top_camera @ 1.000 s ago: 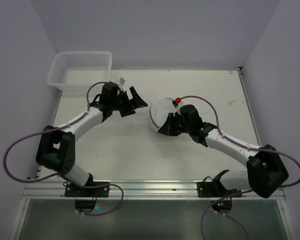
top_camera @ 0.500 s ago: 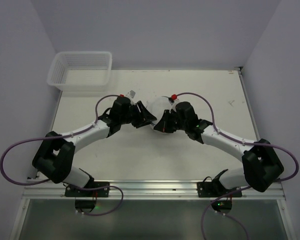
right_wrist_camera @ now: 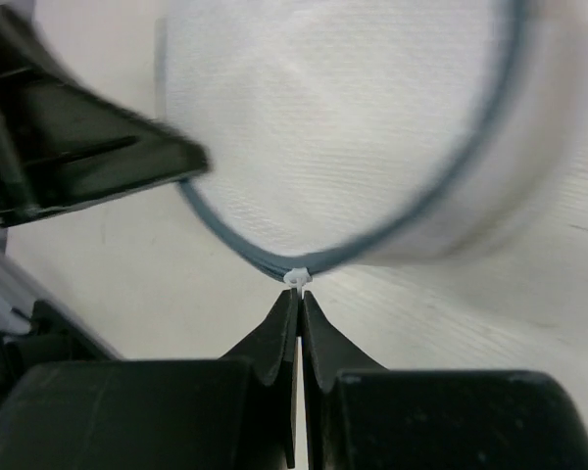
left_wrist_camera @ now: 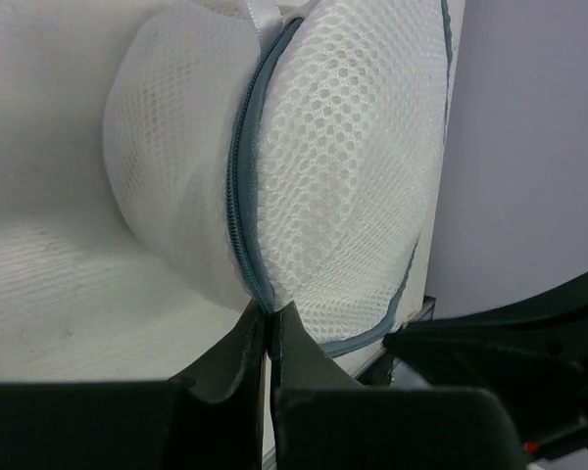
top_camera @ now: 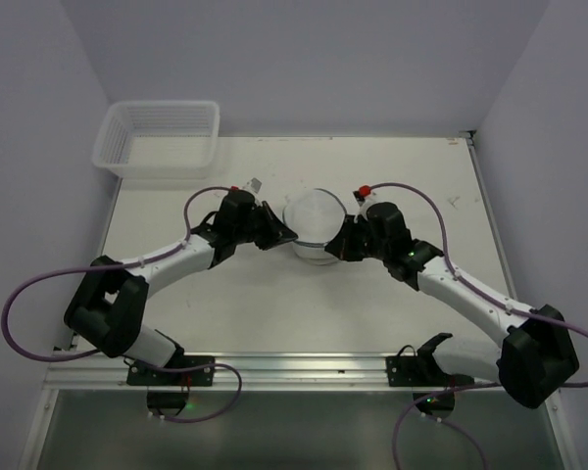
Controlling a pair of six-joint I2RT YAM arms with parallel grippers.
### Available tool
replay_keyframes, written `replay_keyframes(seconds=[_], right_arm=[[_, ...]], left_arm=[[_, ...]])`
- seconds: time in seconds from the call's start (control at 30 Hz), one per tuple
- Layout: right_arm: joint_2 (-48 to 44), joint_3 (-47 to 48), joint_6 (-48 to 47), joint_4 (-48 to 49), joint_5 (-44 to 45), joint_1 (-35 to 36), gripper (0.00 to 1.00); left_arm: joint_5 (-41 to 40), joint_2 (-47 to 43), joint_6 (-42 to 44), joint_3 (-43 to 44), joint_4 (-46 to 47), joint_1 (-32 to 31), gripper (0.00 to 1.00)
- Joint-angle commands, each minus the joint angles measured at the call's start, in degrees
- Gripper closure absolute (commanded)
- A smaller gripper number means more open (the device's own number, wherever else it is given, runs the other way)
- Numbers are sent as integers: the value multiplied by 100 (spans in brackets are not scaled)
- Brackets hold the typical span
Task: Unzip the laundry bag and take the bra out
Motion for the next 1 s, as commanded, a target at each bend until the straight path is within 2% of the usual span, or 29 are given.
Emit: replay_keyframes(seconds=[0.0,0.07,0.13,0.27,0.4,0.43,0.47,0.53,0.57,0.63,0.67,0.7,0.77,0.83,0.97], right_arm=[[-408,-237,-306,-604,407,-800,100],[-557,-360,-305,-675,328,-1352,100],[-619,-317,-402,-763,275,-1470,100],[-410,-80,-473,-596,-671,-1409,100],[-58,114,-183,-228,-1051,-1084,100],[13,140,-87,-131,-1122,-1005,100],[170,175,149,70,-1192,-830,100],[320,237,370,282,-1316,-645,100],[391,298,537,370,-1316,-461,100],[593,369,722,608,-1229,-250,100],[646,430,775,652,-1176,-214,100],[707,466,819,748,-1149,-187,100],[857,571,863,845,-1123,-143,100],[953,615,863,872,-1105,-125,100],[1033,624,837,933,-1122,-108,100]], left_arm=[[-281,-296,669,38,-344,487,100],[-45,-331,925,29,-362,682,100],[254,-209,1363,160,-712,919,100],[414,177,1883,766,-959,1069,100],[554,731,1972,1618,-915,1069,99],[607,967,1955,1985,-907,1069,94],[616,1074,1937,2154,-915,1069,76],[747,1285,1806,2436,-942,1069,55],[809,1303,1744,2559,-933,1078,34],[784,1094,1490,2490,-933,1069,17],[740,962,1384,2203,-924,1069,5],[687,813,1166,2008,-872,1069,1],[485,294,893,1569,-767,1069,0],[432,-179,418,813,-241,973,0],[397,-305,258,372,-54,622,0]])
